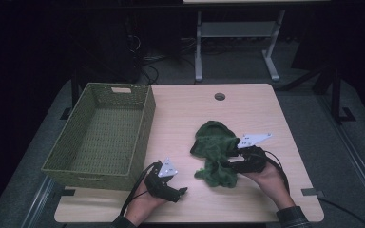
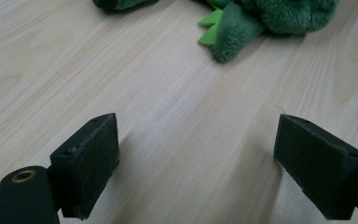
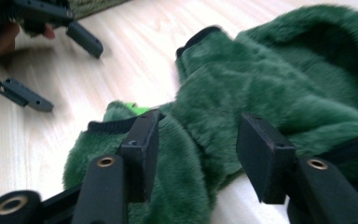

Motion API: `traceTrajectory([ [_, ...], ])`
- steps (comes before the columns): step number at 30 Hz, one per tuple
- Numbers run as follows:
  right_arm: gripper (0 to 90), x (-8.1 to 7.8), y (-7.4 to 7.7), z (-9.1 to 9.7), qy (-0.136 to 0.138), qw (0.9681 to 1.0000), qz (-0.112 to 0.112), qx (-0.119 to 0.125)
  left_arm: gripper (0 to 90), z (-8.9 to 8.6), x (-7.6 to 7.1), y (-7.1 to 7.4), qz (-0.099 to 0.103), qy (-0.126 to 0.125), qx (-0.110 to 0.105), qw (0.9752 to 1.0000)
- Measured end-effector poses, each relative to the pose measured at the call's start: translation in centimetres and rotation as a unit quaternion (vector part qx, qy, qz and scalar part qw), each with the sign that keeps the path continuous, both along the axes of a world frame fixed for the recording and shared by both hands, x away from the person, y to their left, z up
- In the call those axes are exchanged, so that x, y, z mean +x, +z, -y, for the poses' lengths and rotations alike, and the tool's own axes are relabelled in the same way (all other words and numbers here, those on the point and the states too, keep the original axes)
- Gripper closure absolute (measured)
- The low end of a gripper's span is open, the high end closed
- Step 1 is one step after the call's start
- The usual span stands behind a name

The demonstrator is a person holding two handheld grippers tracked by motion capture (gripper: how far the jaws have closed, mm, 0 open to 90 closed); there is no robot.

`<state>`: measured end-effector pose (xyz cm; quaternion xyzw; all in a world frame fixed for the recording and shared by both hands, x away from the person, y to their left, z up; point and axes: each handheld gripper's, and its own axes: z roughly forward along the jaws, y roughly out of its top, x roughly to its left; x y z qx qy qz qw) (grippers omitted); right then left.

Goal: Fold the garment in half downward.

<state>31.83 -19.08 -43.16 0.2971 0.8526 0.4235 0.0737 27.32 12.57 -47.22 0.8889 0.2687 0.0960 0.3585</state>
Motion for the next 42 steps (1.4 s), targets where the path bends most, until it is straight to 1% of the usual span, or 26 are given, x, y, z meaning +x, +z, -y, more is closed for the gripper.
traceTrajectory([
  [2,47.1,0.2,0.1,0.3,-0.003,1.0000,0.005,0.007,14.2,0.2,0.4,0.2,-0.013,0.001,-0.014,0.9998],
  [3,46.7,0.3,0.2,0.4,-0.004,1.0000,0.006,0.006,14.5,0.4,0.6,0.4,-0.011,-0.001,-0.013,0.9998],
  [4,46.0,0.4,0.3,0.4,-0.006,1.0000,-0.001,0.001,14.5,0.6,0.8,0.5,-0.012,-0.006,-0.011,0.9998],
  [6,46.0,0.8,0.5,0.6,-0.012,0.9999,0.002,-0.010,14.5,0.9,1.1,0.9,-0.009,-0.013,-0.004,0.9999],
  [8,46.1,1.2,0.7,0.8,-0.016,0.9998,0.001,-0.009,14.7,1.2,1.6,1.3,-0.007,-0.015,-0.008,0.9998],
  [9,46.2,1.5,0.7,1.0,-0.017,0.9998,0.010,-0.001,14.8,1.4,1.9,1.6,-0.008,-0.014,-0.011,0.9998],
  [10,45.7,1.7,0.8,1.1,-0.020,0.9998,0.000,0.003,14.7,1.5,2.2,1.8,-0.007,-0.015,-0.014,0.9998],
  [11,45.0,2.0,0.8,1.2,-0.021,0.9998,-0.006,-0.002,14.8,1.8,2.7,2.1,-0.007,-0.017,-0.017,0.9997],
  [13,44.3,2.4,1.0,1.4,-0.027,0.9996,-0.007,-0.010,14.8,2.1,3.5,2.7,-0.006,-0.017,-0.020,0.9996],
  [15,44.5,2.9,1.3,1.7,-0.029,0.9996,0.000,-0.003,17.2,2.4,4.4,3.2,-0.004,-0.017,-0.031,0.9994],
  [16,44.4,3.2,1.4,1.8,-0.032,0.9995,-0.005,-0.003,19.2,2.5,4.9,3.4,-0.006,-0.017,-0.040,0.9990],
  [18,44.6,3.8,1.7,2.0,-0.039,0.9992,-0.002,-0.006,20.6,2.9,6.0,3.7,-0.013,-0.012,-0.059,0.9981],
  [19,45.1,4.1,1.9,2.2,-0.041,0.9991,0.006,-0.002,21.6,3.0,6.3,3.8,-0.009,-0.013,-0.054,0.9984],
  [20,45.0,4.3,2.0,2.3,-0.041,0.9991,0.001,-0.001,22.4,3.2,6.7,3.9,-0.005,-0.011,-0.055,0.9984],
  [21,45.1,4.7,2.2,2.3,-0.044,0.9990,0.002,-0.002,23.4,3.4,7.2,4.0,-0.006,-0.010,-0.060,0.9981],
  [22,45.3,5.0,2.3,2.4,-0.045,0.9990,0.007,-0.005,24.5,3.5,7.7,4.1,-0.006,-0.010,-0.059,0.9982],
  [24,47.2,5.4,2.4,2.7,-0.054,0.9984,0.015,0.009,28.1,3.8,8.6,4.3,-0.001,-0.005,-0.065,0.9979],
  [25,47.2,5.8,2.5,2.7,-0.056,0.9984,0.006,0.011,30.1,3.9,9.1,4.5,0.003,-0.003,-0.064,0.9979],
  [27,49.4,6.5,2.5,2.7,-0.064,0.9980,0.005,0.005,33.0,4.2,10.1,4.8,0.010,-0.003,-0.059,0.9982],
  [28,51.2,6.9,2.5,2.8,-0.064,0.9978,0.004,0.012,34.8,4.3,10.5,4.9,0.014,-0.004,-0.053,0.9985],
  [30,53.9,7.3,2.4,2.8,-0.074,0.9971,0.009,0.020,37.2,4.6,11.4,5.2,0.020,0.001,-0.047,0.9987],
  [32,54.7,8.1,2.1,2.6,-0.082,0.9966,-0.004,0.000,40.4,4.8,12.4,5.3,0.022,0.004,-0.046,0.9987],
  [33,55.1,8.5,1.9,2.6,-0.086,0.9963,0.000,-0.006,41.3,4.9,12.9,5.3,0.025,0.006,-0.044,0.9987],
  [34,55.8,8.9,1.7,2.6,-0.089,0.9960,-0.003,-0.007,42.6,5.0,13.5,5.3,0.025,0.009,-0.041,0.9988],
  [37,58.4,10.0,0.8,2.6,-0.102,0.9947,0.000,-0.005,44.3,5.4,14.8,4.7,0.021,0.016,-0.040,0.9988],
  [42,59.7,11.4,-1.5,2.3,-0.111,0.9933,-0.025,-0.015,45.9,5.8,16.6,3.2,0.006,0.018,-0.032,0.9993],
])
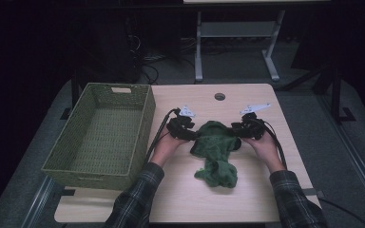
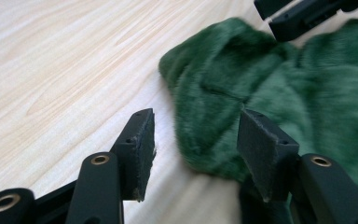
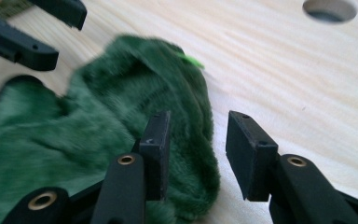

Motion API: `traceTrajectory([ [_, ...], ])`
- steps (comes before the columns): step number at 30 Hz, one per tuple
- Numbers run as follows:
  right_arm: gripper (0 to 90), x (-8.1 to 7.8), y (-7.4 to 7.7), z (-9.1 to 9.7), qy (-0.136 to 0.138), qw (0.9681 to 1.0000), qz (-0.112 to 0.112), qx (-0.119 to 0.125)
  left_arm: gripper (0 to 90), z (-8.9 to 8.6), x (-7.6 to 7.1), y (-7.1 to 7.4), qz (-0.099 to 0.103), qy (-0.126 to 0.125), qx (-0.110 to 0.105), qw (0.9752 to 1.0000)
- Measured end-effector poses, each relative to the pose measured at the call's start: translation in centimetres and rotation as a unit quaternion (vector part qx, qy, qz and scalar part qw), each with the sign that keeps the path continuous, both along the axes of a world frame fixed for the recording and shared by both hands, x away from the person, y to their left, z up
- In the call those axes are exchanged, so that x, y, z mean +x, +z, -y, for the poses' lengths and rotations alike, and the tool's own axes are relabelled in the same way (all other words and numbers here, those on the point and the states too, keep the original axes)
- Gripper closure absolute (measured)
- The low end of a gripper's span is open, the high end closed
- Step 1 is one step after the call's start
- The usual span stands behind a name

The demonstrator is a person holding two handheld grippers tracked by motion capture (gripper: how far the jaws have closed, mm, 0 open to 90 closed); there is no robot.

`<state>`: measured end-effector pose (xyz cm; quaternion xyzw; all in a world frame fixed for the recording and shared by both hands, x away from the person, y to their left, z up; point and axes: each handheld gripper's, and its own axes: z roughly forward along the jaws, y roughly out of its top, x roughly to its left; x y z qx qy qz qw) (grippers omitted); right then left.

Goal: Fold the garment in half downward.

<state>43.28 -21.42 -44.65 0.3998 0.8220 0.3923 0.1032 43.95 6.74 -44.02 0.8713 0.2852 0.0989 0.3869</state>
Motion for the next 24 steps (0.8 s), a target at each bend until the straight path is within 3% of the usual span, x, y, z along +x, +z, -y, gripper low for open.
traceTrajectory([
  [8,61.1,0.8,-1.7,-0.3,0.004,0.9998,-0.018,-0.003,47.3,1.0,1.4,-1.6,-0.021,-0.003,0.002,0.9998],
  [10,62.7,0.9,-1.9,-0.4,0.004,0.9998,-0.021,-0.004,48.6,1.2,1.7,-1.8,-0.013,-0.003,0.011,0.9998],
  [12,63.8,1.0,-2.1,-0.4,0.004,0.9997,-0.021,-0.008,50.4,1.3,1.9,-1.9,-0.017,-0.004,0.009,0.9998],
  [15,65.0,1.1,-2.3,-0.5,0.002,0.9997,-0.024,-0.008,54.1,1.7,2.0,-2.1,-0.016,-0.006,0.023,0.9996],
  [20,74.8,1.0,-2.3,-0.6,0.007,0.9996,-0.023,-0.012,70.5,1.7,1.9,-2.6,-0.033,-0.015,0.020,0.9991],
  [24,84.6,1.0,-2.1,-0.6,0.005,0.9995,-0.023,-0.020,83.6,1.6,1.7,-2.5,-0.032,-0.015,0.020,0.9992],
])
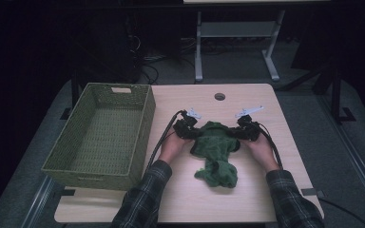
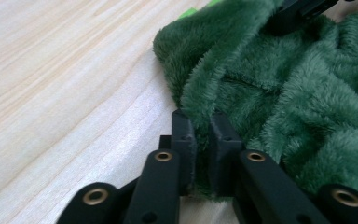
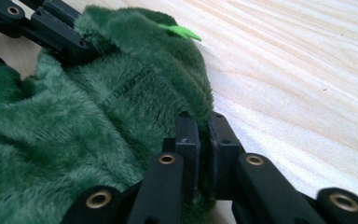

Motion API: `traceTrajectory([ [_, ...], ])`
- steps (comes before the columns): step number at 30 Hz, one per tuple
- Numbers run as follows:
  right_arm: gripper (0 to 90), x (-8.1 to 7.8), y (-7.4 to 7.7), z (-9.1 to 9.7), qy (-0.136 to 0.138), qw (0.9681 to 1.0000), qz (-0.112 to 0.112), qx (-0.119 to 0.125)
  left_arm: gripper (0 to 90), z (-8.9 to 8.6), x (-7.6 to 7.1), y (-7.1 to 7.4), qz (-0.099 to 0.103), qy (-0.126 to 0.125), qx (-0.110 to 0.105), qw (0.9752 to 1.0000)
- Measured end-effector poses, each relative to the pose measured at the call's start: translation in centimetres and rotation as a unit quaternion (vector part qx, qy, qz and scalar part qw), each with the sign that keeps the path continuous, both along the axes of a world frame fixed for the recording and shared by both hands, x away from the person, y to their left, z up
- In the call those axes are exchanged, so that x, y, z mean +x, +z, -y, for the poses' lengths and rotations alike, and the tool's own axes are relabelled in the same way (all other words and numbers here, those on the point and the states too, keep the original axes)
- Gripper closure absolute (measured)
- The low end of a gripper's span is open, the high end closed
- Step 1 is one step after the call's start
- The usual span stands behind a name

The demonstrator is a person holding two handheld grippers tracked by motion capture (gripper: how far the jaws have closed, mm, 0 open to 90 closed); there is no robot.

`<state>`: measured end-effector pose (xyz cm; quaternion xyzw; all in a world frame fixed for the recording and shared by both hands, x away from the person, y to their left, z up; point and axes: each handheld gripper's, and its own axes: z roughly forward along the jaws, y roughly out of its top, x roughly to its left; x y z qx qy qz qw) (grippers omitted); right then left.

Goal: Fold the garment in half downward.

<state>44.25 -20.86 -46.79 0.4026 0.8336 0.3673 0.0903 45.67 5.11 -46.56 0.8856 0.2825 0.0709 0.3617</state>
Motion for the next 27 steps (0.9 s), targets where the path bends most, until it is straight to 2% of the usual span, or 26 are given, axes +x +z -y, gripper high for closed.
traceTrajectory([
  [5,85.8,-0.3,0.9,0.4,-0.004,0.9999,0.010,0.012,84.9,-0.2,-0.2,1.2,0.009,0.003,-0.015,0.9998],
  [7,85.8,-0.4,1.4,0.5,-0.006,0.9996,0.019,0.018,84.9,-0.2,-0.3,1.7,0.009,0.010,-0.029,0.9995],
  [8,86.0,-0.5,1.6,0.6,-0.007,0.9995,0.022,0.019,84.9,-0.3,-0.3,2.1,0.013,0.007,-0.026,0.9996],
  [11,86.2,-0.7,2.5,0.9,-0.013,0.9989,0.038,0.026,84.8,-0.2,-0.3,3.3,0.023,0.007,-0.036,0.9991],
  [13,86.1,-0.3,3.2,1.2,-0.011,0.9994,0.022,0.026,84.8,-0.1,-0.3,4.2,0.032,0.004,-0.039,0.9987],
  [15,86.2,-0.3,4.1,1.3,-0.011,0.9985,0.045,0.030,84.7,0.0,-0.2,5.1,0.041,0.004,-0.044,0.9982],
  [17,86.2,0.0,5.1,1.3,-0.010,0.9990,0.039,0.020,84.7,0.0,-0.2,6.0,0.051,0.002,-0.048,0.9975],
  [19,86.4,-0.2,5.7,1.4,-0.010,0.9978,0.062,0.021,84.5,-0.1,-0.3,6.8,0.059,0.002,-0.052,0.9969],
  [21,86.4,-0.2,6.2,1.5,-0.007,0.9983,0.055,0.019,84.5,-0.2,-0.7,7.4,0.062,-0.001,-0.067,0.9958],
  [27,86.4,-1.8,7.3,1.6,0.004,0.9971,0.072,0.023,84.2,-0.5,-2.6,8.0,0.067,-0.015,-0.078,0.9946],
])
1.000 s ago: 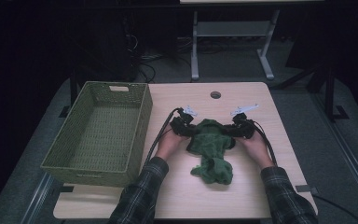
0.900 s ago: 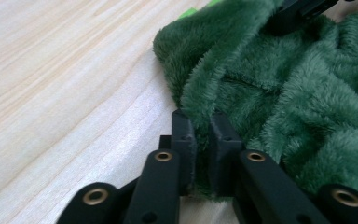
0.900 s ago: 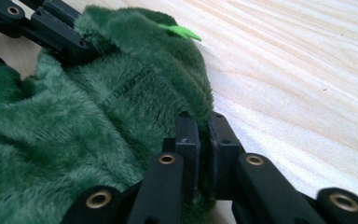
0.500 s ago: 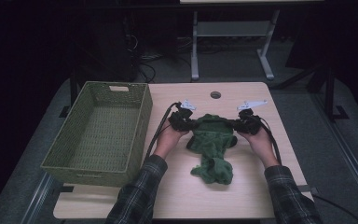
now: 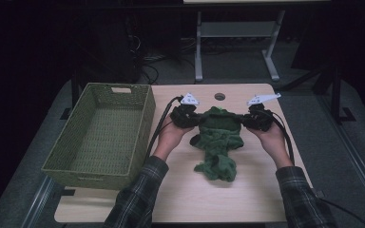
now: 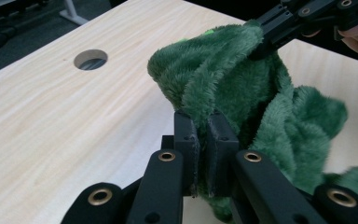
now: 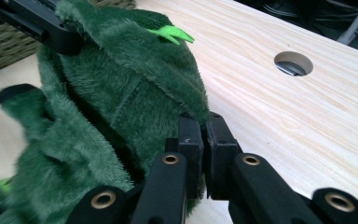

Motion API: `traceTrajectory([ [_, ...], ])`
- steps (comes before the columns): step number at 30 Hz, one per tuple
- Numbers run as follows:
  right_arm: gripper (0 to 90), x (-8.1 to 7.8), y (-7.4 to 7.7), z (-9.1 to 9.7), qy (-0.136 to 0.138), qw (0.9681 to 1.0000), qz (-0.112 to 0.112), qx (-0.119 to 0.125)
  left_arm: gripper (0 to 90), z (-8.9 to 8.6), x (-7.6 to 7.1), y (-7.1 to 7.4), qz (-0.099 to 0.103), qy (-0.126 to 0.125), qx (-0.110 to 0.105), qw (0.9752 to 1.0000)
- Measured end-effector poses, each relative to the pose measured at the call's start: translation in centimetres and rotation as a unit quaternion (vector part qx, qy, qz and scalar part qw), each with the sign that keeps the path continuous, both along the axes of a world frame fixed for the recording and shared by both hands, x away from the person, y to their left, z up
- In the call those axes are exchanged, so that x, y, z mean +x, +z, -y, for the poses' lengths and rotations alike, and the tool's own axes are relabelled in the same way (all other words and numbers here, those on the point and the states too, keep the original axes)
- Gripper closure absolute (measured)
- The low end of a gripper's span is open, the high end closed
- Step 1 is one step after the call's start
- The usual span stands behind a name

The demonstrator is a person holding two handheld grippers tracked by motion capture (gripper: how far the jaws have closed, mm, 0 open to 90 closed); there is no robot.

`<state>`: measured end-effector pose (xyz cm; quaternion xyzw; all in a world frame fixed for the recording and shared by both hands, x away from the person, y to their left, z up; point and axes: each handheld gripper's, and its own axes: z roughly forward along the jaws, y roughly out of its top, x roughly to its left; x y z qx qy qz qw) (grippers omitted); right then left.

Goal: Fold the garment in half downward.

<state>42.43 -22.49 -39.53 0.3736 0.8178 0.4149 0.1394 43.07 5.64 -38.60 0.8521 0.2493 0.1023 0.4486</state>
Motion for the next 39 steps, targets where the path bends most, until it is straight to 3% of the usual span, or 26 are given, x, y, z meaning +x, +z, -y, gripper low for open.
traceTrajectory([
  [9,86.4,-3.6,0.8,0.2,0.023,0.9996,0.017,0.001,84.1,-0.7,-3.2,0.1,-0.006,-0.026,-0.024,0.9994],
  [14,86.4,-5.8,0.9,0.3,0.032,0.9991,0.024,0.010,83.8,-0.8,-4.8,0.2,0.000,-0.039,-0.022,0.9990],
  [22,86.4,-8.6,0.3,0.0,0.055,0.9983,0.022,-0.005,83.8,-1.0,-7.2,-0.3,0.007,-0.064,-0.020,0.9977],
  [27,86.3,-10.4,-0.2,0.2,0.062,0.9977,0.027,0.002,83.7,-1.2,-8.6,-0.9,0.009,-0.082,-0.023,0.9963],
  [32,86.3,-12.0,-1.1,0.3,0.075,0.9970,0.013,0.008,83.5,-1.1,-9.9,-1.8,0.012,-0.101,-0.012,0.9947],
  [33,86.3,-12.3,-1.3,0.2,0.077,0.9970,0.004,0.003,83.5,-1.1,-10.2,-2.1,0.009,-0.103,-0.011,0.9945],
  [35,86.3,-12.8,-1.8,0.2,0.081,0.9966,0.009,0.003,83.3,-1.0,-10.6,-2.5,0.004,-0.112,-0.007,0.9937],
  [39,86.3,-13.6,-3.0,0.0,0.091,0.9958,-0.014,0.004,83.1,-1.1,-11.3,-3.5,-0.004,-0.123,0.003,0.9924],
])
